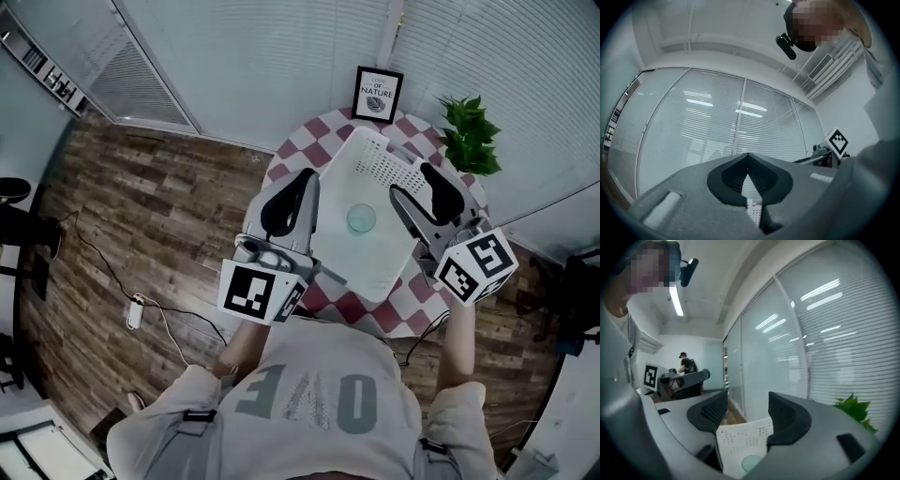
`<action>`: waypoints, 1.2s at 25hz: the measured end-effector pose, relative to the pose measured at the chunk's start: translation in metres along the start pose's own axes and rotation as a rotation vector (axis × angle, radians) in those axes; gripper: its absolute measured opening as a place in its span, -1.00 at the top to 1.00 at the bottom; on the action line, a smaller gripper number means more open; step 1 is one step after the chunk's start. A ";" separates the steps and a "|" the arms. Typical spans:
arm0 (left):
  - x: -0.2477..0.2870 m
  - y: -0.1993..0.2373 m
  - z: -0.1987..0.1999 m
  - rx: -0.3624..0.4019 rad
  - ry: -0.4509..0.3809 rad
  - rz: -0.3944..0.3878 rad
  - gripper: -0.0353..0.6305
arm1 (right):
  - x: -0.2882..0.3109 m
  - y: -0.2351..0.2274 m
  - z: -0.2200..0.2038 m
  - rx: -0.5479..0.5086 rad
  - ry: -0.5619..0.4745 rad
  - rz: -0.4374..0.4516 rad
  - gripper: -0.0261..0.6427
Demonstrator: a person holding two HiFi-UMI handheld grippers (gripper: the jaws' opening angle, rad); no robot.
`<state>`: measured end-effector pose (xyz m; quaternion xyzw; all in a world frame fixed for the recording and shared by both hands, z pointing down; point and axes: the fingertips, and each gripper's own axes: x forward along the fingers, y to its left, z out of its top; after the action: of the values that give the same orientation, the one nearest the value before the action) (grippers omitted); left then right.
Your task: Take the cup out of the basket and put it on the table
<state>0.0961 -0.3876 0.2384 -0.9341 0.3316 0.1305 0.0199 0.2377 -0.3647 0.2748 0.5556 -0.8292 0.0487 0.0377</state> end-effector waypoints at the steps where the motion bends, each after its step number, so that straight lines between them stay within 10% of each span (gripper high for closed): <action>1: 0.001 0.003 -0.002 0.000 0.002 0.002 0.88 | 0.012 0.001 -0.010 -0.009 0.080 0.061 0.08; 10: 0.005 0.026 -0.022 -0.035 0.038 0.030 0.88 | 0.077 -0.010 -0.136 -0.252 0.703 0.342 0.15; 17: 0.009 0.029 -0.040 -0.077 0.060 0.037 0.88 | 0.087 -0.008 -0.250 -0.242 1.144 0.555 0.21; 30: 0.001 0.052 -0.055 -0.107 0.090 0.095 0.88 | 0.098 -0.022 -0.353 -0.222 1.415 0.574 0.28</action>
<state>0.0770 -0.4360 0.2940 -0.9220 0.3686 0.1066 -0.0515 0.2236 -0.4196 0.6376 0.1483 -0.7193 0.3169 0.6001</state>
